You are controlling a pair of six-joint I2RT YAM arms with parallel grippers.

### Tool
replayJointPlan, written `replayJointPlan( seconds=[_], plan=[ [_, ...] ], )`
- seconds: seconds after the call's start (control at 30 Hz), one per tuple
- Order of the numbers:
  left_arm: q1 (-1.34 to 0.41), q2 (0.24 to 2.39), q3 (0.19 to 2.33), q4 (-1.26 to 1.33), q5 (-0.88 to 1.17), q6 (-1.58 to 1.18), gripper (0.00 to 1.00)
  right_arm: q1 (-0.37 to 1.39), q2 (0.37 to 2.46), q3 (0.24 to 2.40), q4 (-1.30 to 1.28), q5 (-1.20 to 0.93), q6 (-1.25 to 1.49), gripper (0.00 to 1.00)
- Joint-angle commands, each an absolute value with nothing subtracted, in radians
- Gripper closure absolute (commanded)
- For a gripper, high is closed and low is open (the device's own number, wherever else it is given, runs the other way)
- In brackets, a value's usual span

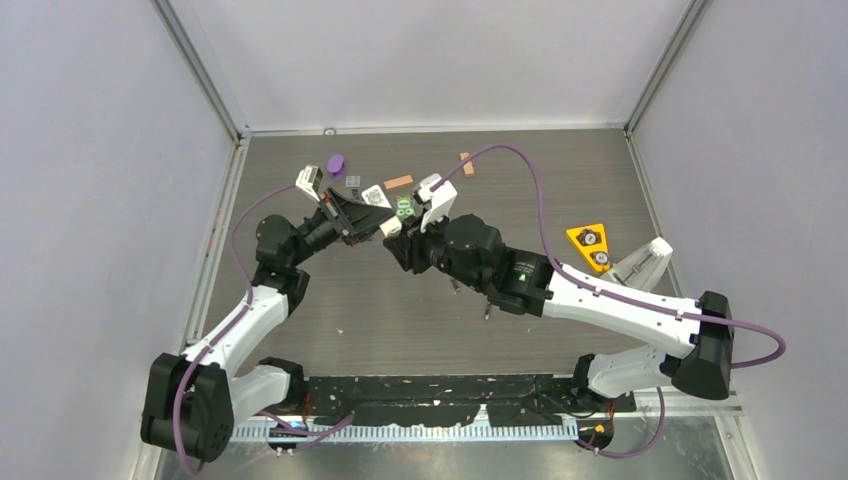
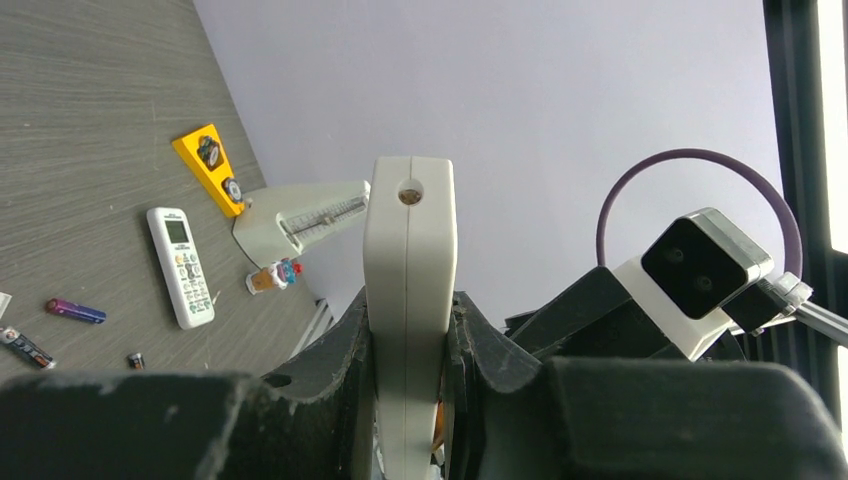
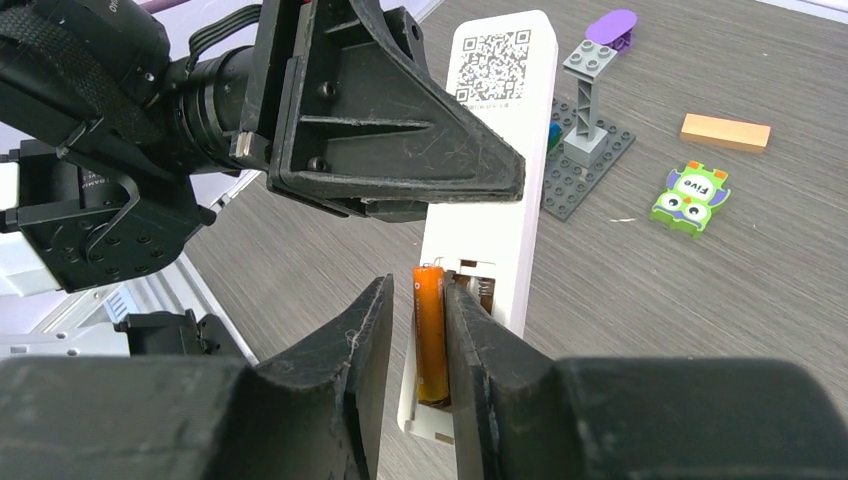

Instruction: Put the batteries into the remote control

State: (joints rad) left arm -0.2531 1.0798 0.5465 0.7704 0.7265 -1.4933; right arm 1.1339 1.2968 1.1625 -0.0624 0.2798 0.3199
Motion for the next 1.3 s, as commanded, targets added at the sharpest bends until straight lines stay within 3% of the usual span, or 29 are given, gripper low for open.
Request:
replayJointPlan(
  seconds=[0.0, 0.47, 0.53, 0.7, 0.83, 0.93, 1.27],
  plan=[
    [-0.252, 1.071, 0.559, 0.821, 0.730, -1.490, 1.00, 1.118, 1.305, 1.214, -0.066, 0.287, 0.330, 0.66],
    [-0.252, 1.087, 0.550, 0.812, 0.730, -1.480, 1.00, 1.085, 1.280, 1.236, -0.097, 0.268, 0.377, 0.55],
    [-0.253, 1.086, 0.548, 0.813, 0.729, -1.479, 1.00, 1.074, 1.264, 1.229, -0.107, 0.250, 0.404, 0.49],
    [-0.252, 1.096, 0.546, 0.837, 0.725, -1.481, 1.00, 1.004, 1.255, 1.258, -0.198, 0.169, 0.601, 0.17],
    [-0.252, 1.101, 0.544, 0.868, 0.721, -1.491, 1.00, 0.922, 1.272, 1.279, -0.266, 0.047, 0.762, 0.07],
    [-0.252, 1.105, 0.543, 0.884, 0.719, -1.497, 1.00, 0.876, 1.292, 1.281, -0.258, -0.098, 0.831, 0.05],
    [-0.252, 1.142, 0.546, 0.949, 0.688, -1.523, 1.00, 0.835, 1.347, 1.264, -0.180, -0.261, 1.028, 0.05]
  ],
)
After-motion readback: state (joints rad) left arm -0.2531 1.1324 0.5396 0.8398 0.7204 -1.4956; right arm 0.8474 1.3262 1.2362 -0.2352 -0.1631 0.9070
